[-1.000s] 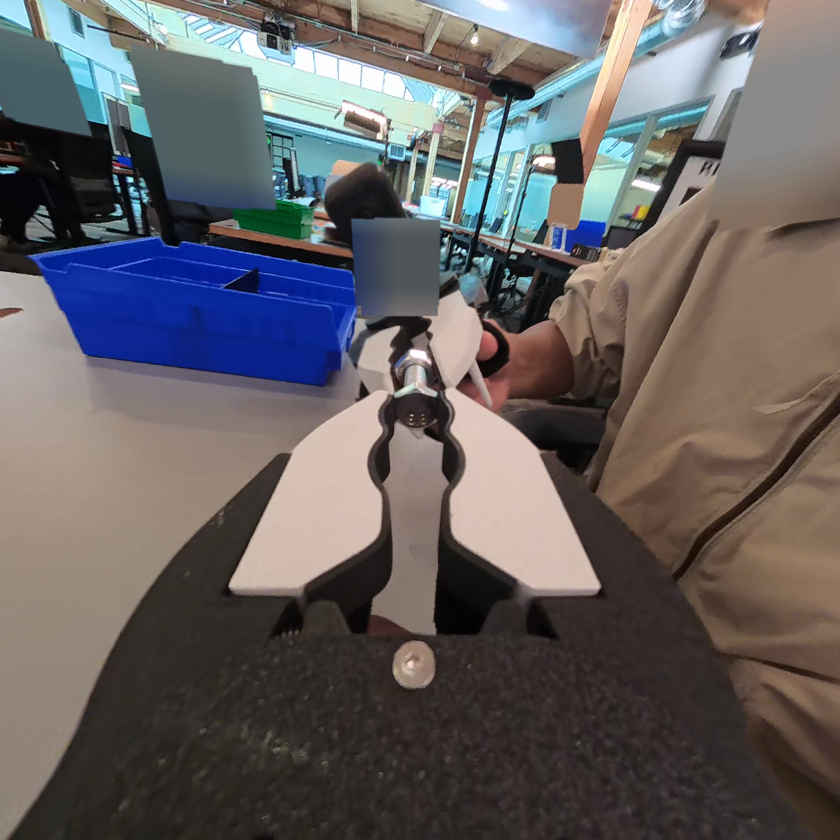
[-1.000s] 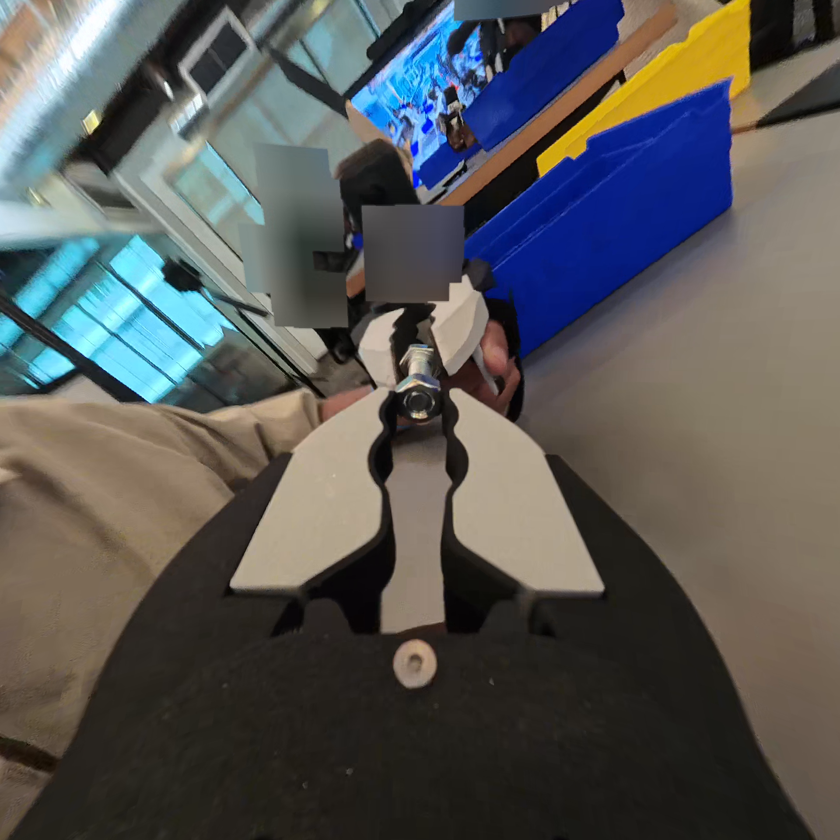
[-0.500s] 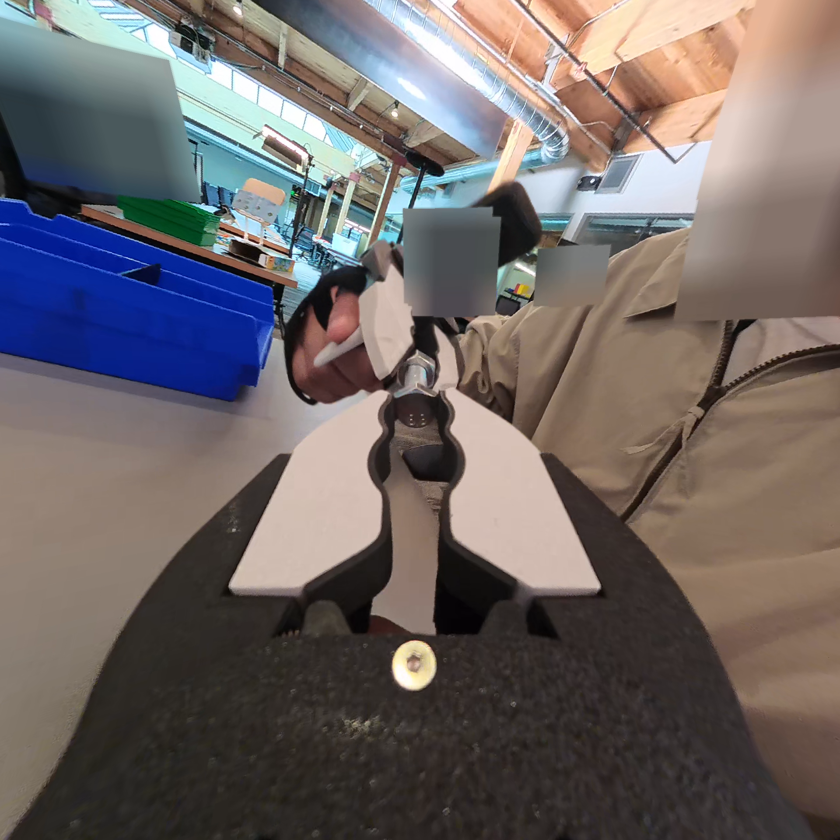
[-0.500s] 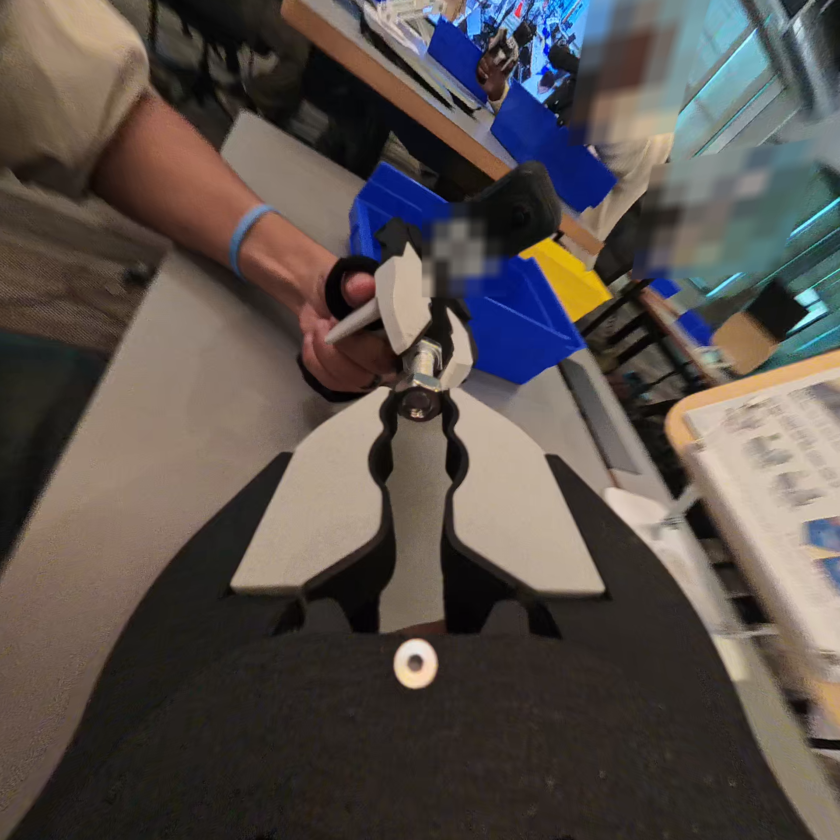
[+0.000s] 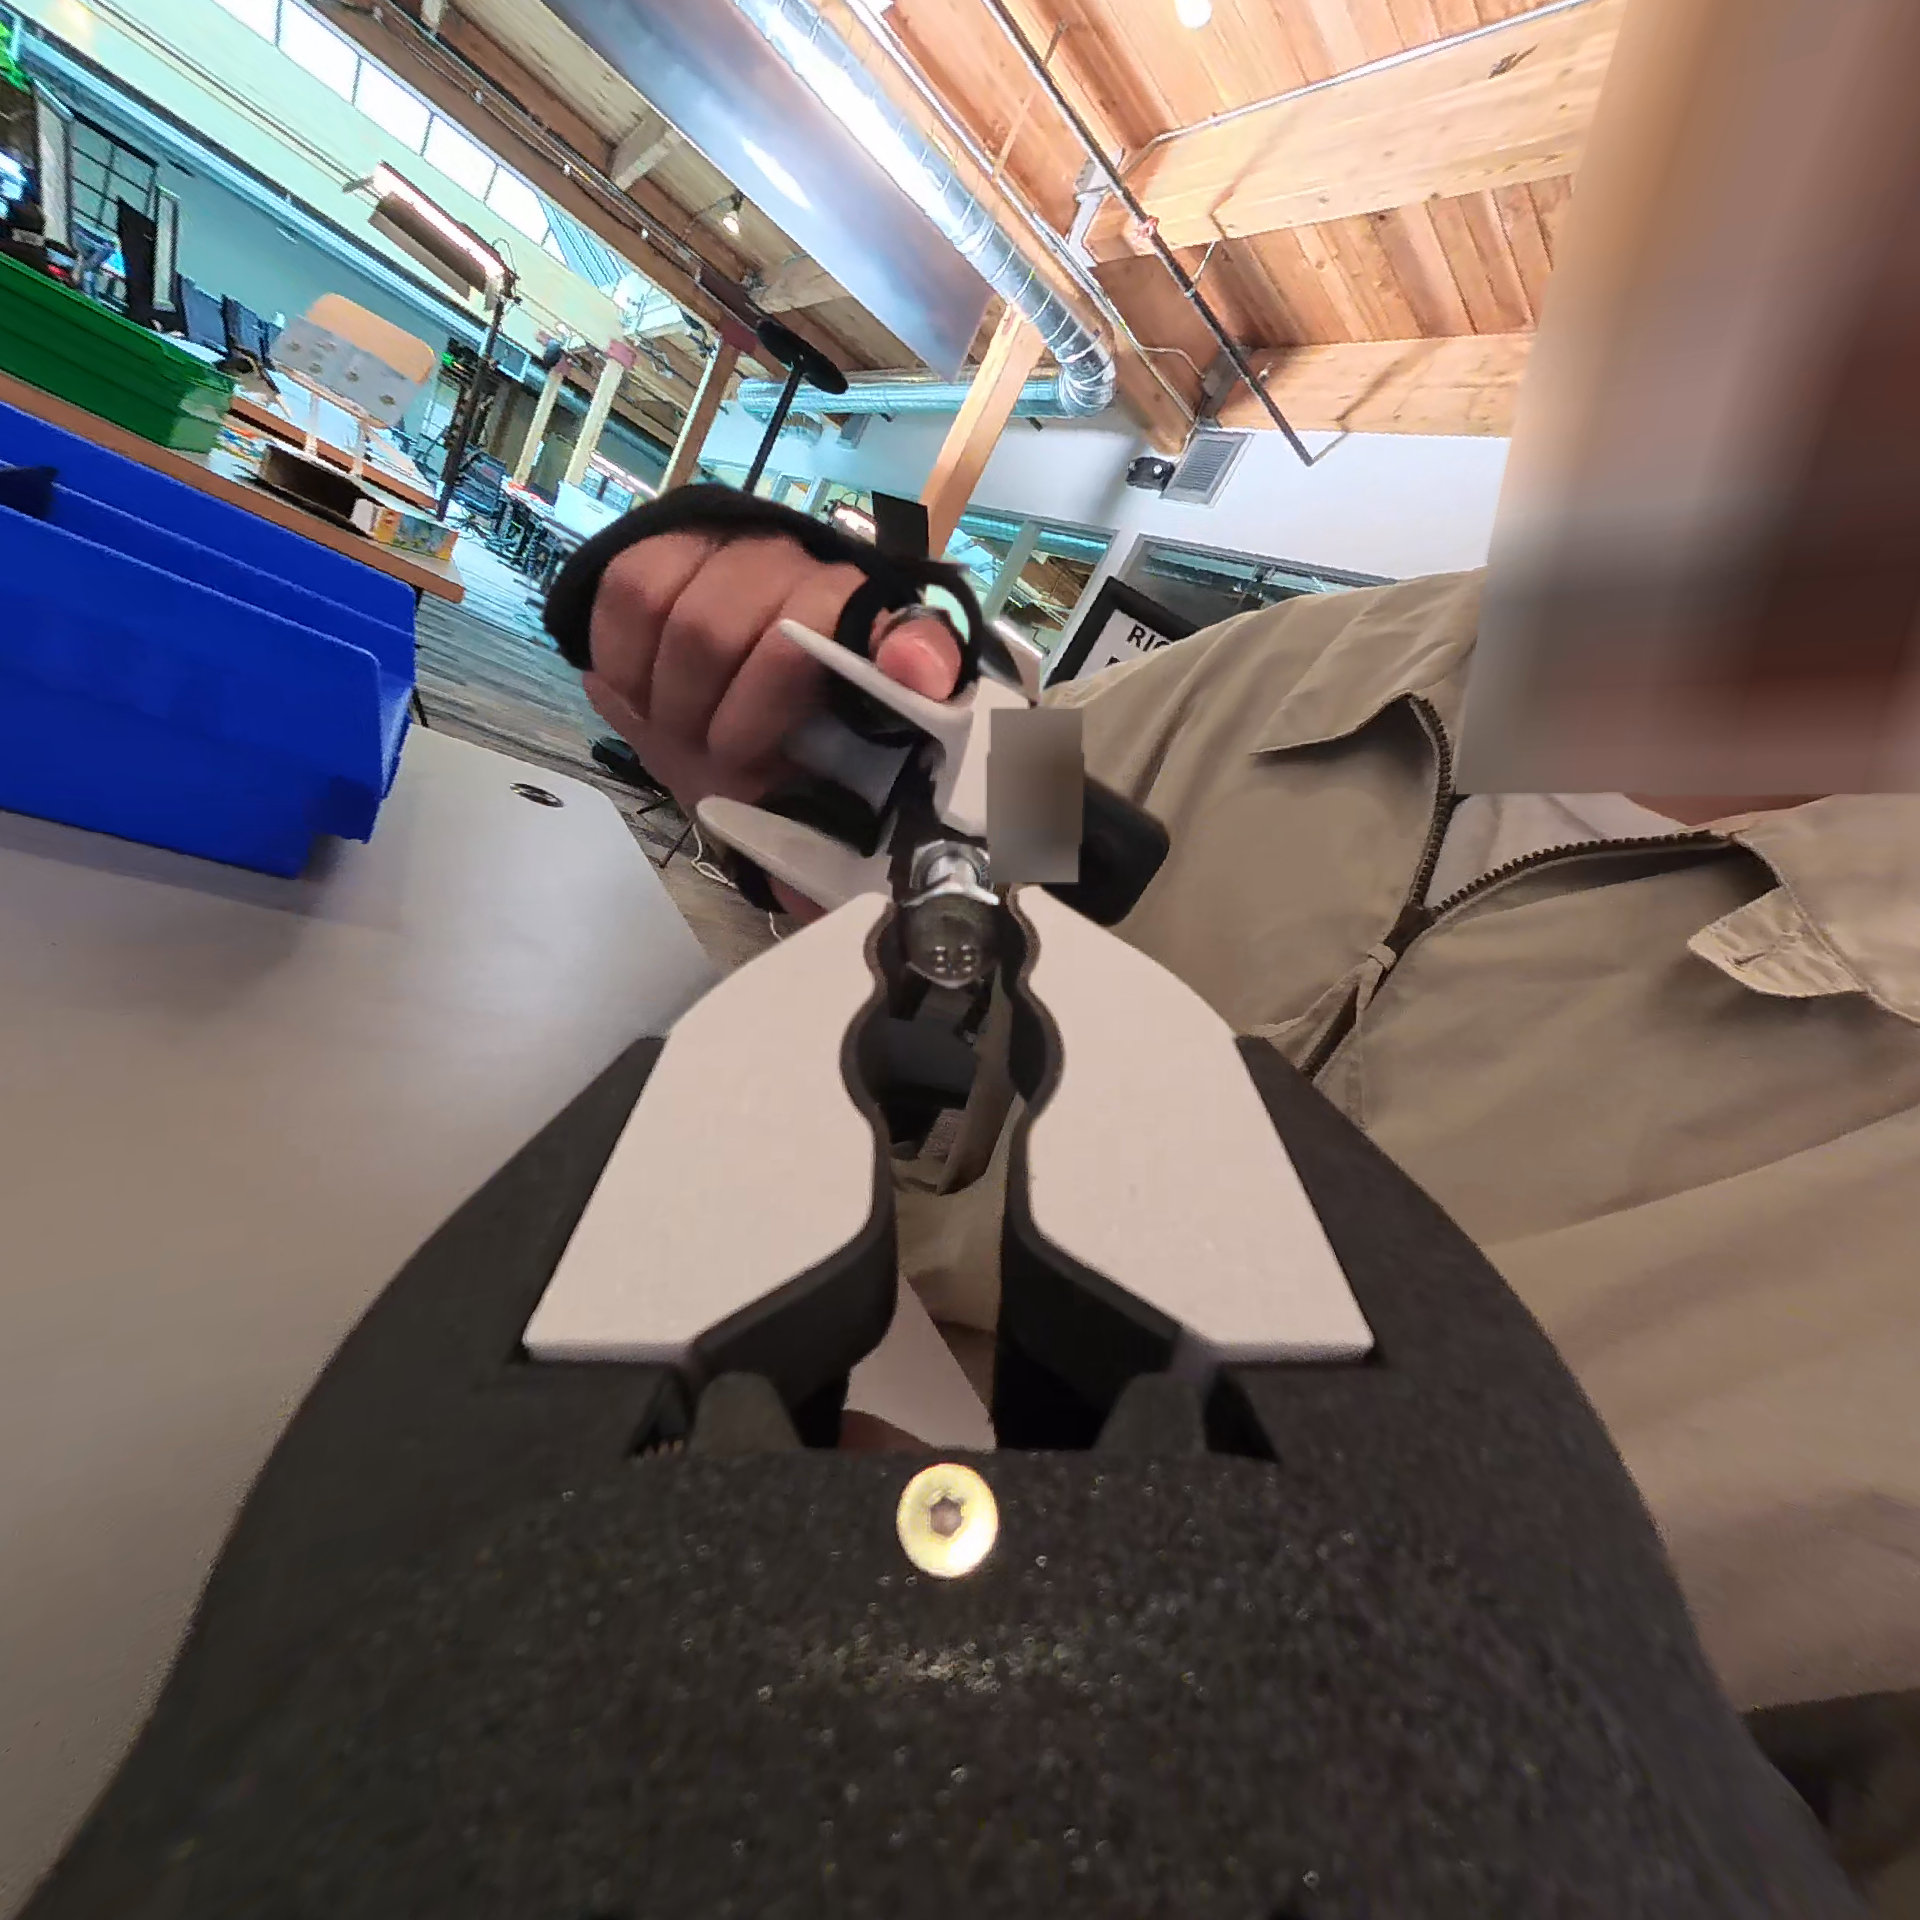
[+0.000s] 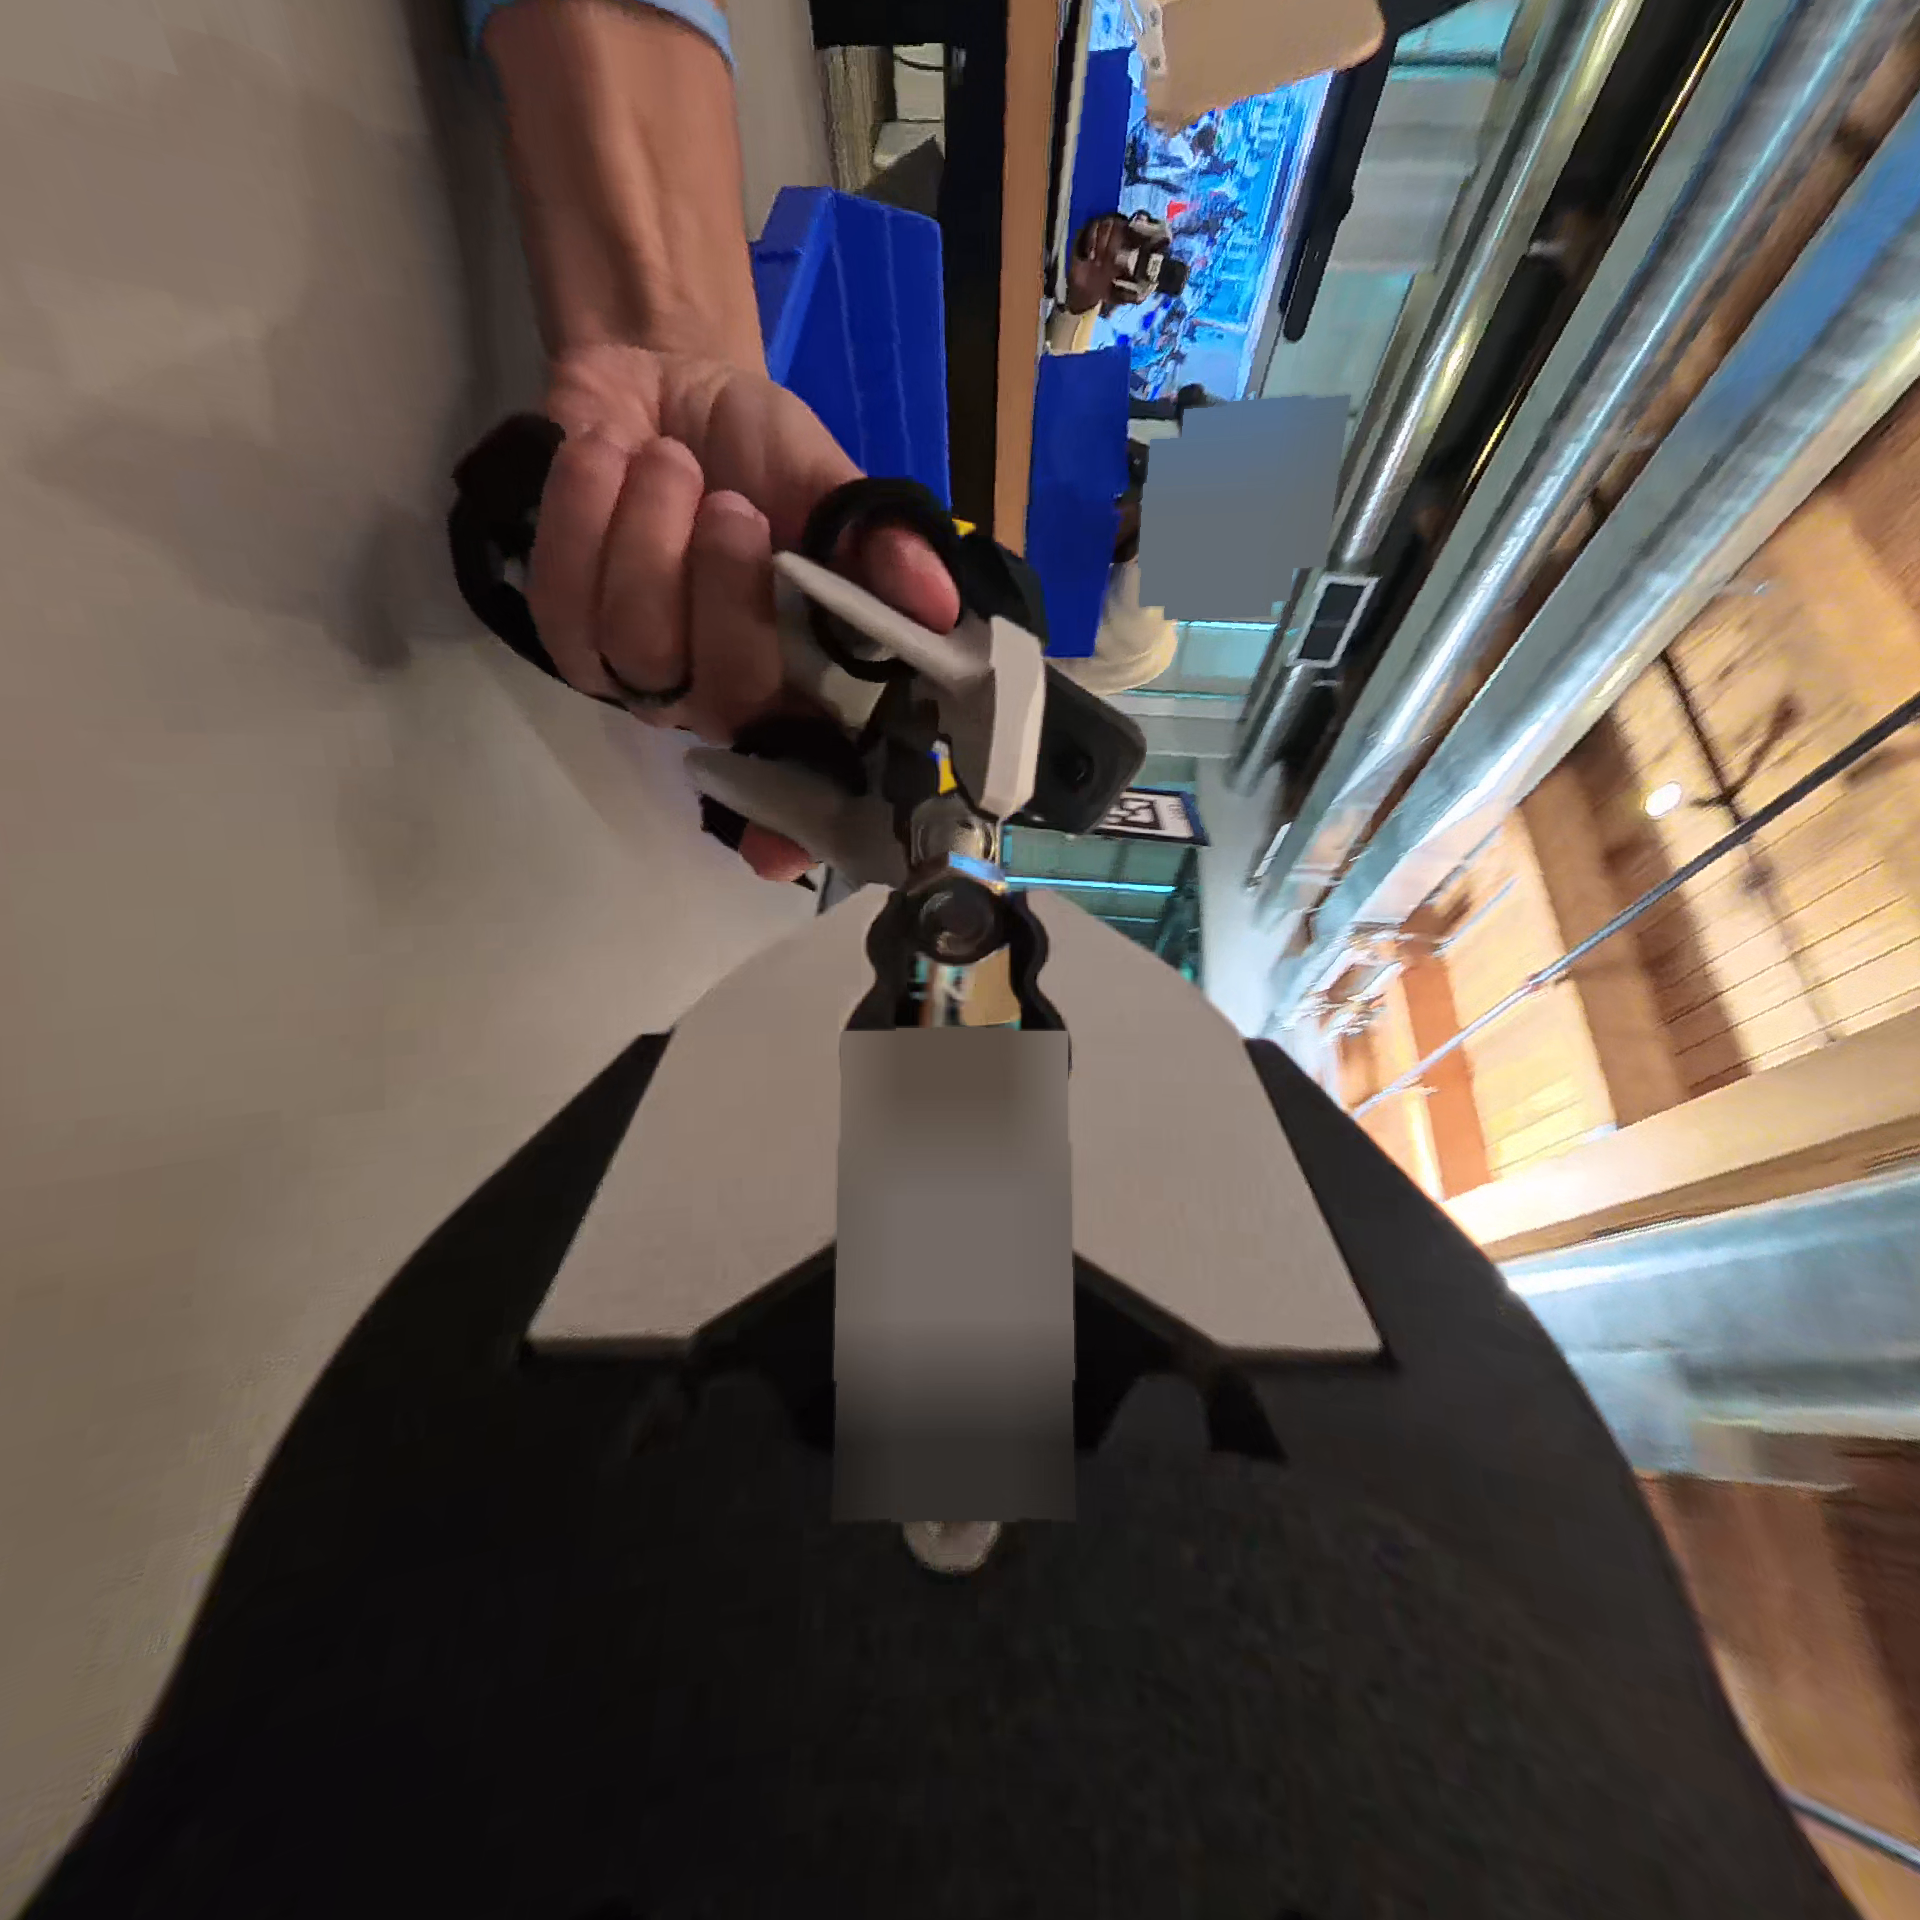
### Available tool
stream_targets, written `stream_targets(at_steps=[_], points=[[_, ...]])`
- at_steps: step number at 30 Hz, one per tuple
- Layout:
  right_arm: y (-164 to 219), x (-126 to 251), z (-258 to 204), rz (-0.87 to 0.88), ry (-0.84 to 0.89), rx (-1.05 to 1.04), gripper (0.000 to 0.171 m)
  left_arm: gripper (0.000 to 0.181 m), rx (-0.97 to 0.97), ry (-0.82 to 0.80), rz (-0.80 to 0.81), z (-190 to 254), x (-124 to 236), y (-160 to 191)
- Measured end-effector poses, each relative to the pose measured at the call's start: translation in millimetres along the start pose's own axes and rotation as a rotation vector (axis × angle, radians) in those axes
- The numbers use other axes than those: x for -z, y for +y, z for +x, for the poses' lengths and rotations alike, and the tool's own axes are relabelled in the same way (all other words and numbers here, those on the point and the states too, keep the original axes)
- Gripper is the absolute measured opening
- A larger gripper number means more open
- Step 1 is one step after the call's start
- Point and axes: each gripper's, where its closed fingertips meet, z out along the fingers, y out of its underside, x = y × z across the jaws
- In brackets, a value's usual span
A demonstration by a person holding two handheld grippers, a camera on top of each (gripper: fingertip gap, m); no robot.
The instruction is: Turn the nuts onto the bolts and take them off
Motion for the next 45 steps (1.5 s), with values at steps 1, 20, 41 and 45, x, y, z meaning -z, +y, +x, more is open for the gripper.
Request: stream_targets(at_steps=[1, 20, 41, 45], points=[[0, 0, -1, 0.002, 0.009, 0.034, 0.018, 0.017, -0.002, -0.004, -0.006, -1, 0, 1], [18, -6, -5, 0.184, -0.117, -1.148, 0.046, 0.017, -0.135, -0.167, 0.03, -13, 12, -14], [22, -7, -10, 0.56, -0.312, -2.708, 0.02, 0.017, -0.41, -0.41, -0.137, -30, 10, -3], [22, -8, -9, 0.478, -0.306, -2.562, 0.02, 0.017, -0.378, -0.396, -0.116, -30, 10, -4]])
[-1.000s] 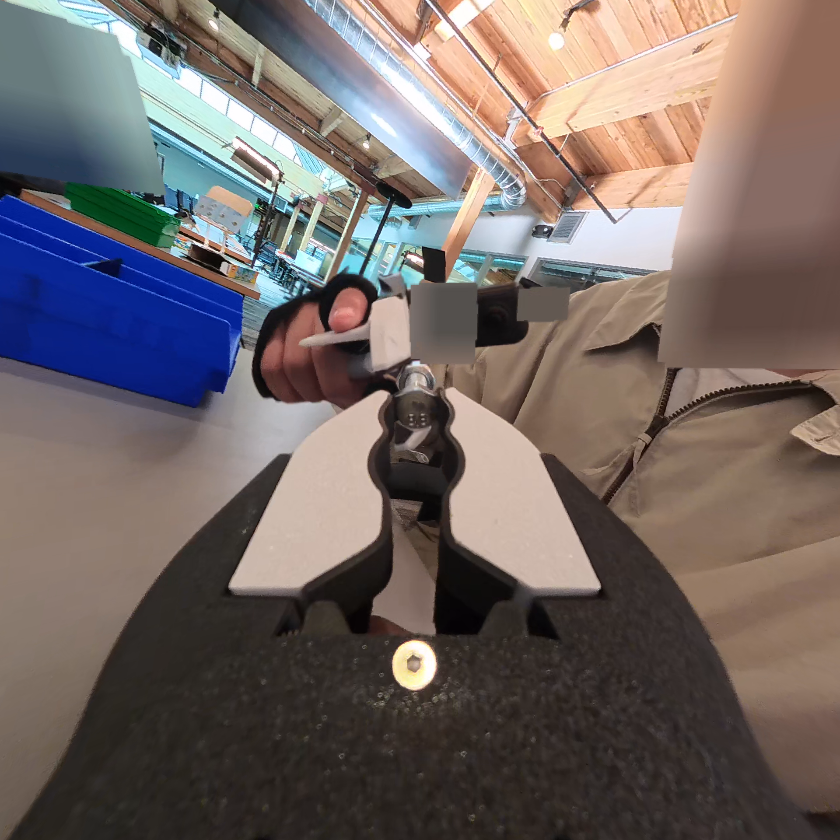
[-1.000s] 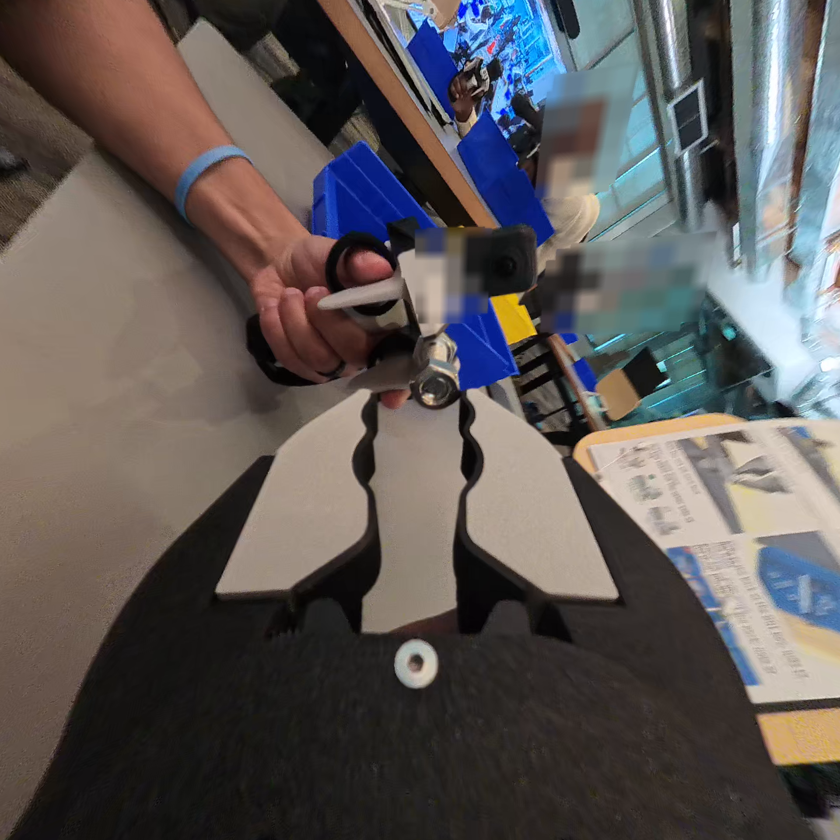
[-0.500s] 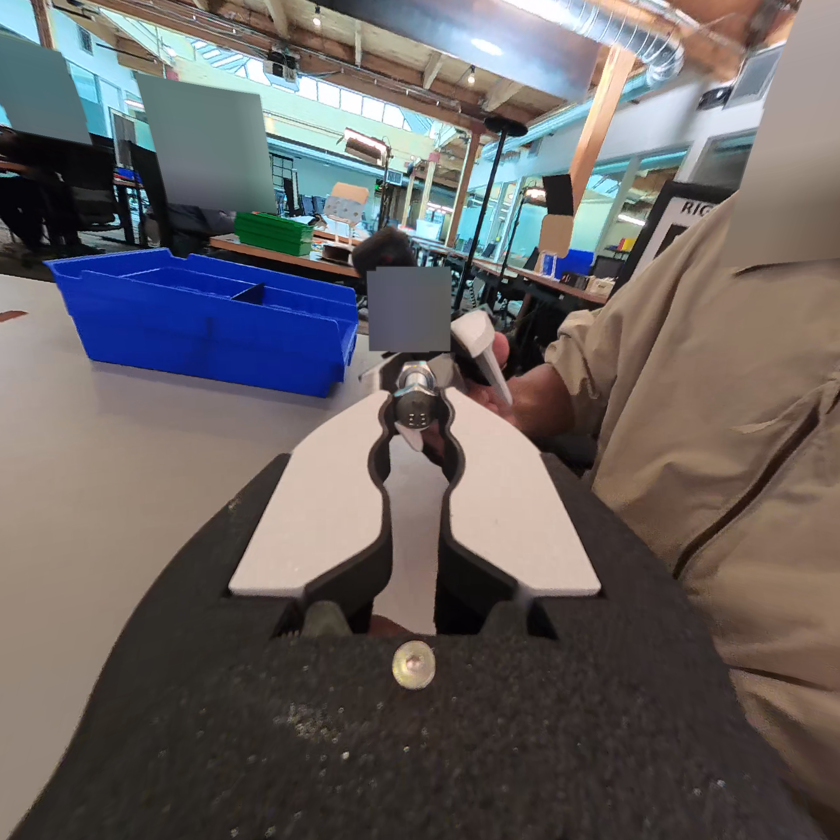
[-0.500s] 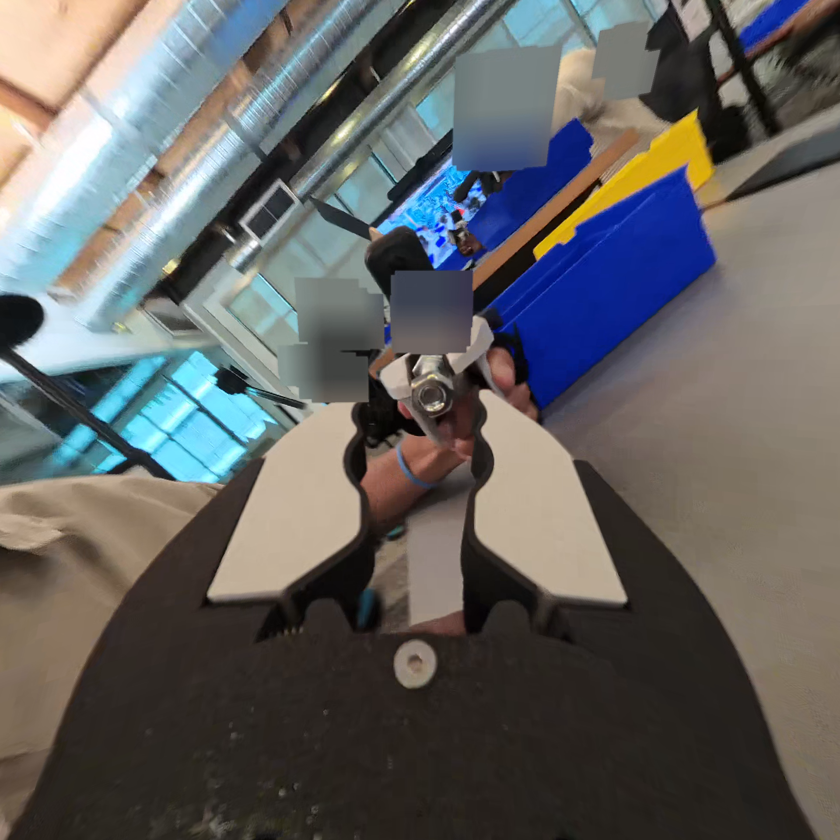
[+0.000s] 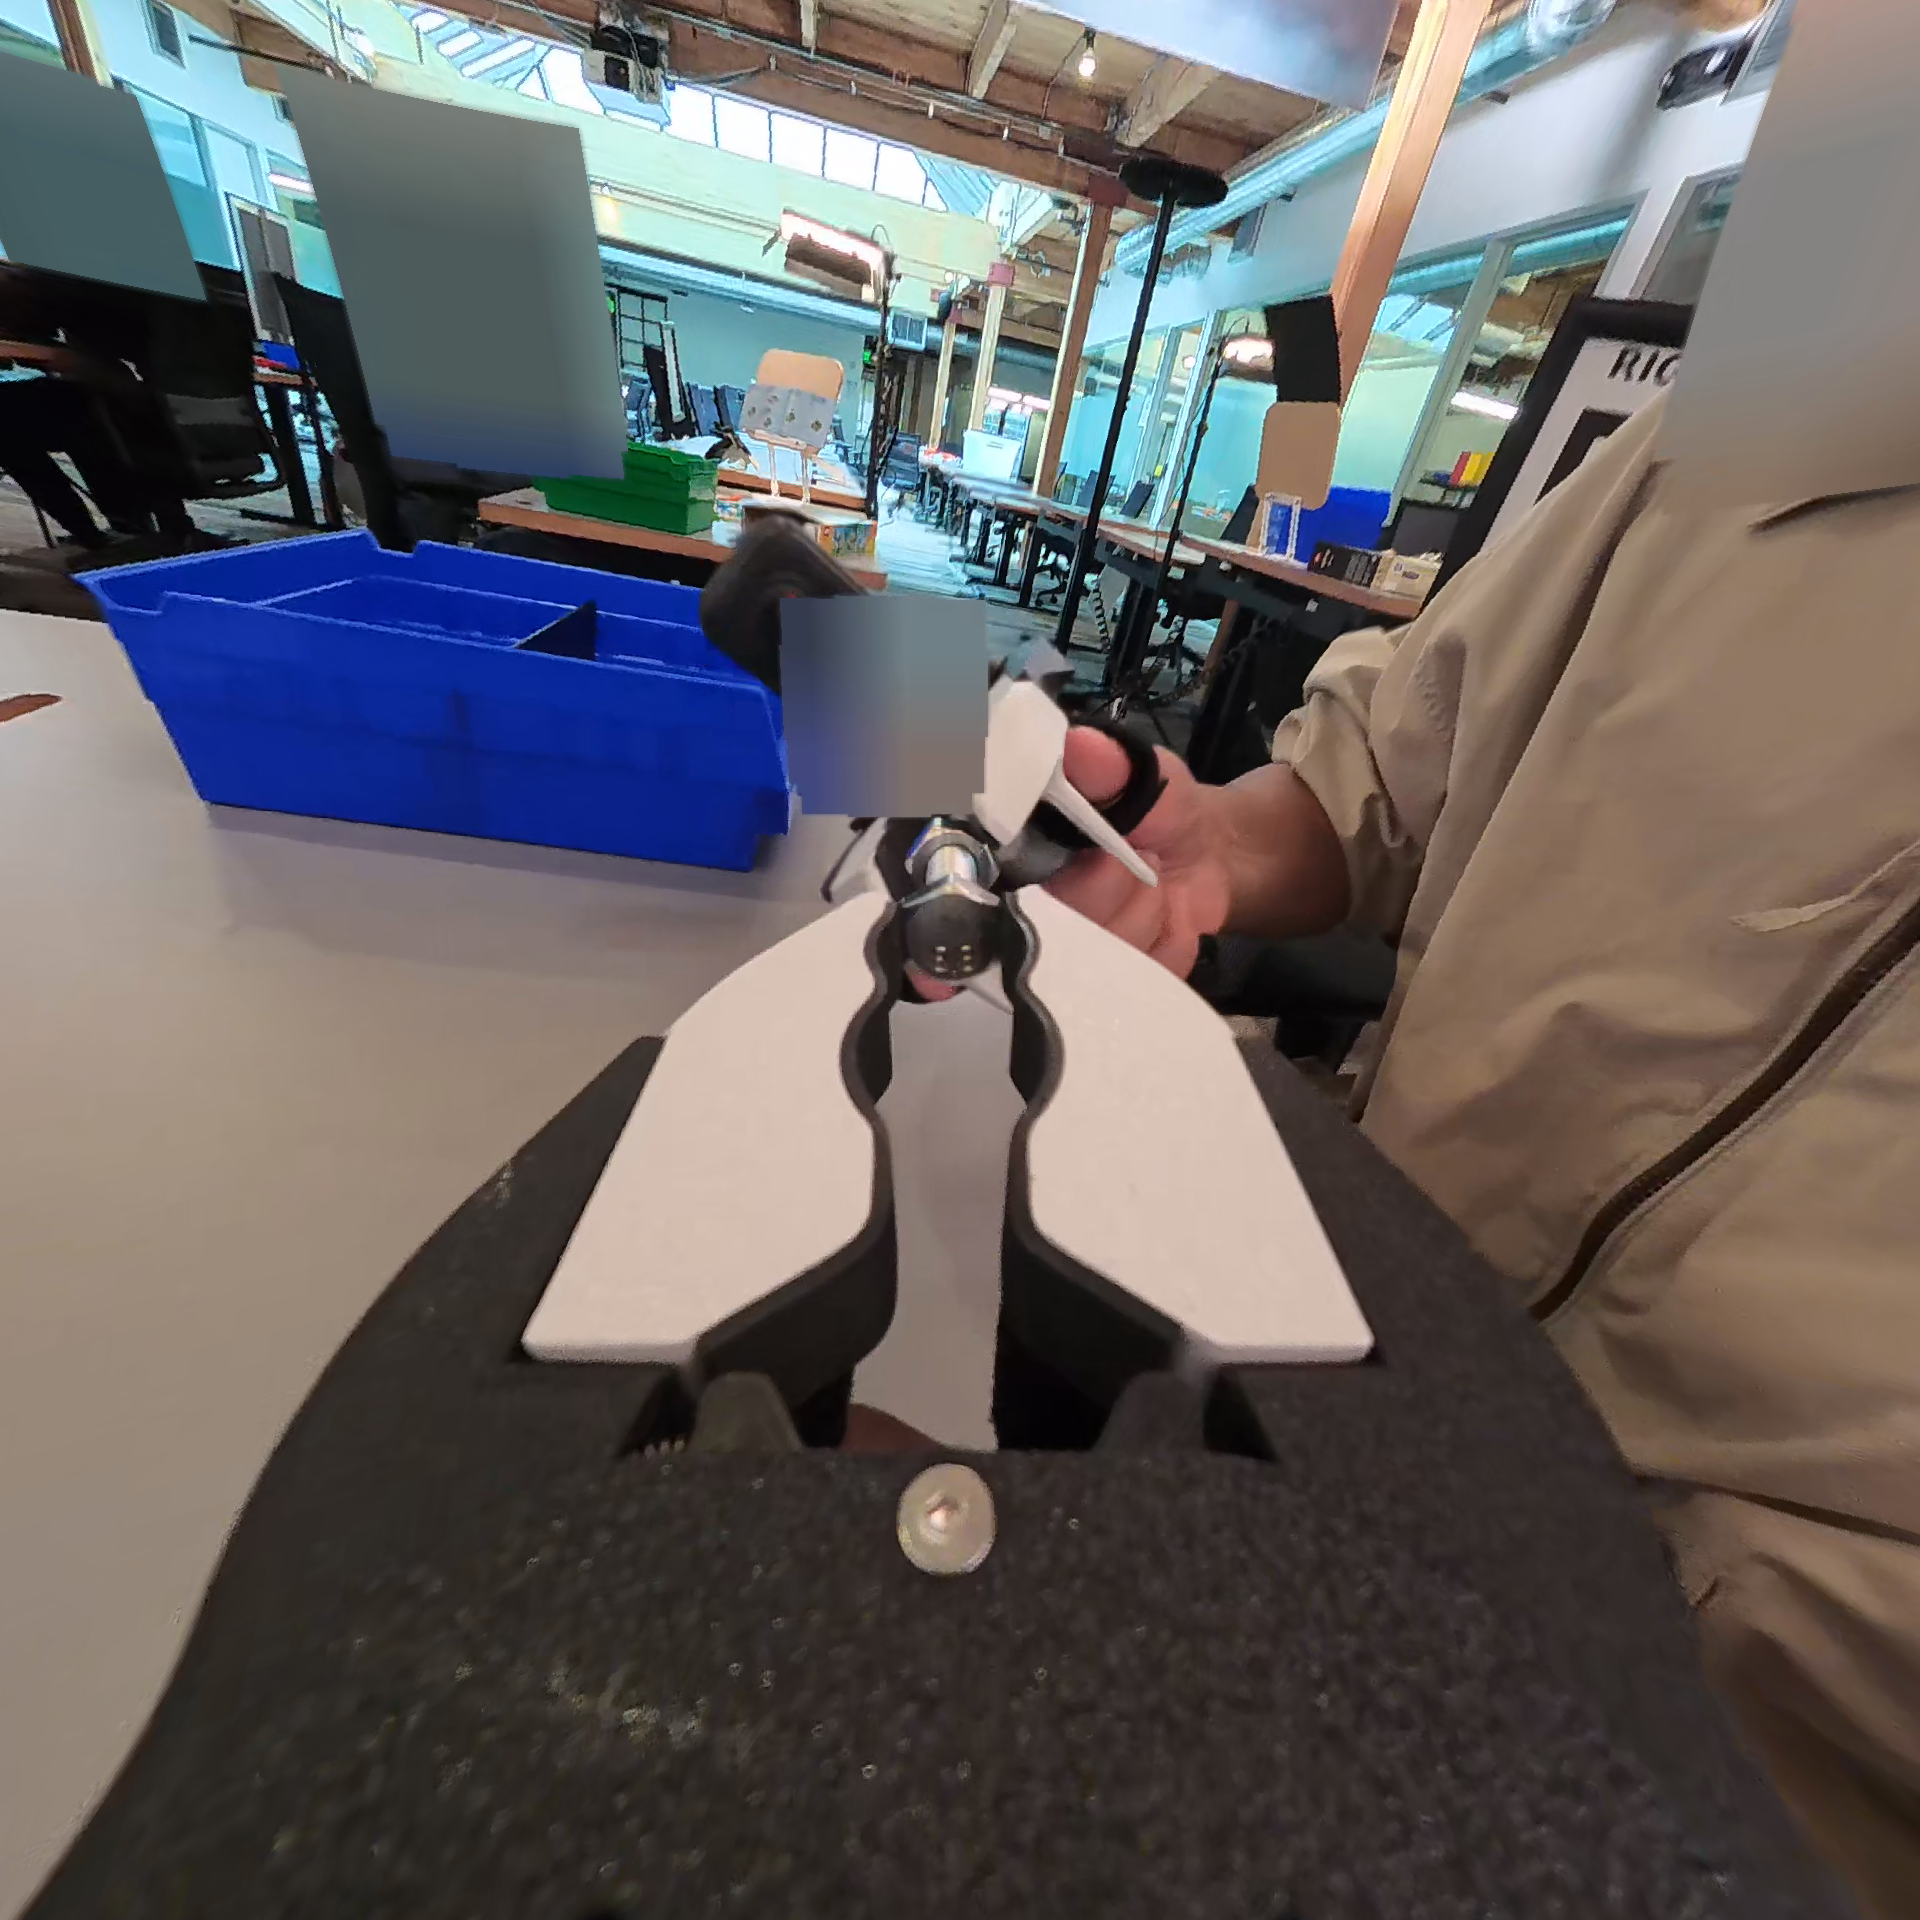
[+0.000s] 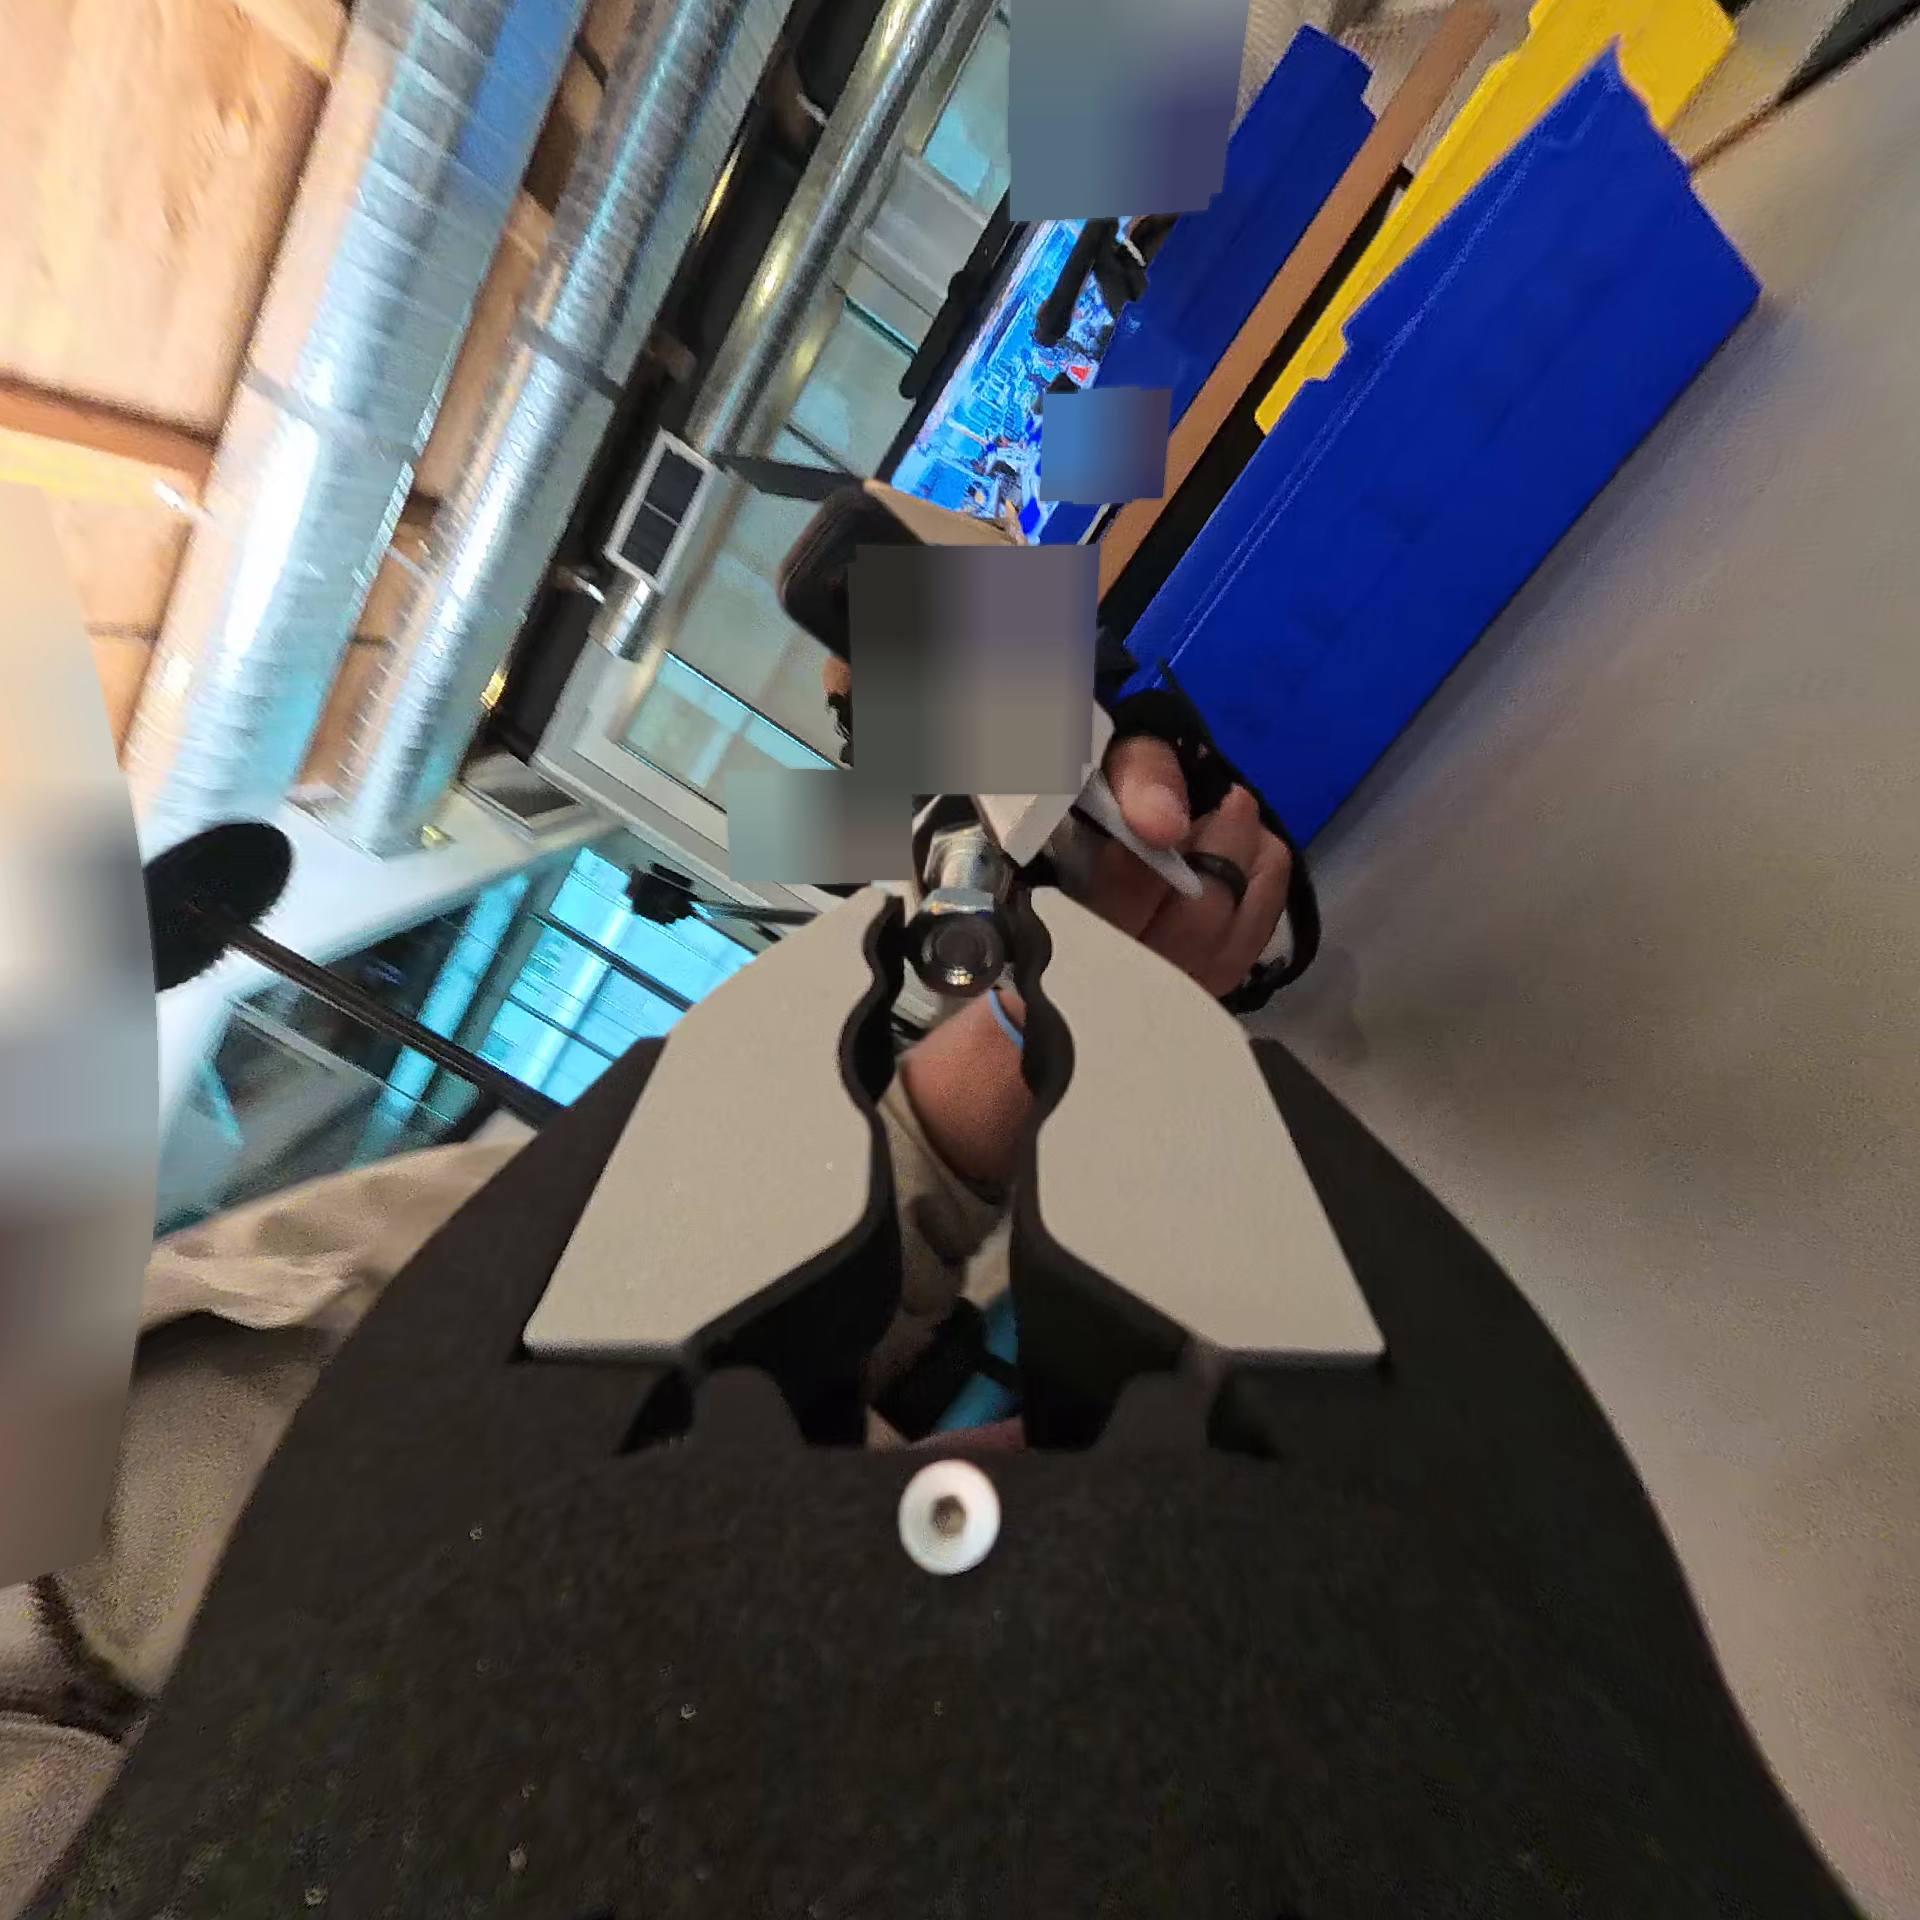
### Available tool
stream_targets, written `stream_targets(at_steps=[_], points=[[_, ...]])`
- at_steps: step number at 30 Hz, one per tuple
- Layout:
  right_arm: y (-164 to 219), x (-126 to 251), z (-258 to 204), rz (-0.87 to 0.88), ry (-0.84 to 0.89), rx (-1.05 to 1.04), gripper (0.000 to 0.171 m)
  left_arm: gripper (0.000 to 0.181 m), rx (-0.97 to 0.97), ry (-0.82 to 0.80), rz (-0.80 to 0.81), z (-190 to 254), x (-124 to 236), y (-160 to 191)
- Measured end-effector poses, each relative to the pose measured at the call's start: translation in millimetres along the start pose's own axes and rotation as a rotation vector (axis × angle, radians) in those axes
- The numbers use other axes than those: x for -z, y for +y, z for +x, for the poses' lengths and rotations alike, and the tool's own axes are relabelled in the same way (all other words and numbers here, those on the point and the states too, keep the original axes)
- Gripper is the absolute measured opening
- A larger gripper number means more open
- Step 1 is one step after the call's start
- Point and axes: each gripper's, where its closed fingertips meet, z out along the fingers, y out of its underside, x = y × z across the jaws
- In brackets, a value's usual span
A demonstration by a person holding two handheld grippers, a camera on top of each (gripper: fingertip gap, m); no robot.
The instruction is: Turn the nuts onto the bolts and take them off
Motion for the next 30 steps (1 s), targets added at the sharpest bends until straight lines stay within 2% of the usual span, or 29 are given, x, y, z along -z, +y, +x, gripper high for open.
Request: stream_targets(at_steps=[7, 20, 23, 30], points=[[1, -1, -5, -0.122, 0.115, 0.507, 0.02, 0.017, 0.151, 0.1, 0.085, 3, 0, -6], [6, -2, -13, -0.399, 0.276, 1.615, 0.02, 0.017, 0.35, 0.299, 0.149, 14, 2, -9], [7, -4, -15, -0.433, 0.302, 1.854, 0.02, 0.017, 0.371, 0.329, 0.158, 16, 4, -10], [15, -4, -21, -0.425, 0.28, 2.261, 0.02, 0.017, 0.396, 0.393, 0.147, 24, 4, -10]])
